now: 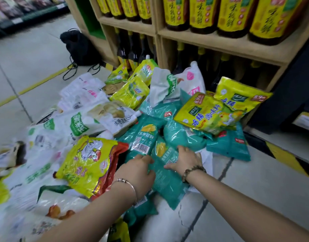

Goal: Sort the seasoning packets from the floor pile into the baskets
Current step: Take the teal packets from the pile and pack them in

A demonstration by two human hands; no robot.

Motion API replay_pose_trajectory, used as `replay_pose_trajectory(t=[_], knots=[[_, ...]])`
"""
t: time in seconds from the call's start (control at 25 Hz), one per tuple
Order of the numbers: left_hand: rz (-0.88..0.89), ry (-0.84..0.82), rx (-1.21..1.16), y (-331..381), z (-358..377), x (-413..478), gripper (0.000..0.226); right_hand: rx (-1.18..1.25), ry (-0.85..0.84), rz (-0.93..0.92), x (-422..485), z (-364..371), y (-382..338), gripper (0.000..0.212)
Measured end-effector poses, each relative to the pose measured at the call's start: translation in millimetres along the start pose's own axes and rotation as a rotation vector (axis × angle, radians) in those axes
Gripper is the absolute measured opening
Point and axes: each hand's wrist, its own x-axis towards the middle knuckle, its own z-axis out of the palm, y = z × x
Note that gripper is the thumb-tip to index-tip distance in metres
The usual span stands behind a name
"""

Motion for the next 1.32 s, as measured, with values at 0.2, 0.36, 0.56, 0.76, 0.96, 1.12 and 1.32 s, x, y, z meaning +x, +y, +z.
replay_pose_trajectory(t=[0.2, 0.36, 0.56, 0.76, 0.96, 1.12, 1.32], knots=[[-0.108, -0.071, -0.277, -10, 22, -17, 0.043, 0.306, -0.074, 0.0, -8, 17, -1, 0.074], [-0.269, -0.06, -0.642, -6, 35, -32, 0.048, 0.629, -0.042, -0.07, -47, 18, 24, 0.035], [-0.45, -0.192, -1.019, 0, 36, -40, 0.057, 1.049, 0.052, -0.053, -95, -5, 38, 0.019], [-0.481, -0.29, -1.532, 19, 27, -39, 0.036, 1.232, 0.011, -0.157, -115, -32, 20, 0.019], [-0.54, -0.038, -1.538, 9, 15, -40, 0.039, 1.298, -0.046, -0.163, -104, -37, -3, 0.011], [-0.609, 0.157, -1.441, -3, 11, -45, 0.016, 1.333, -0.232, -0.112, -95, -26, -20, 0.013], [-0.631, 0.39, -1.338, -33, 4, -51, 0.014, 1.379, -0.182, 0.194, -36, -20, -43, 0.026]])
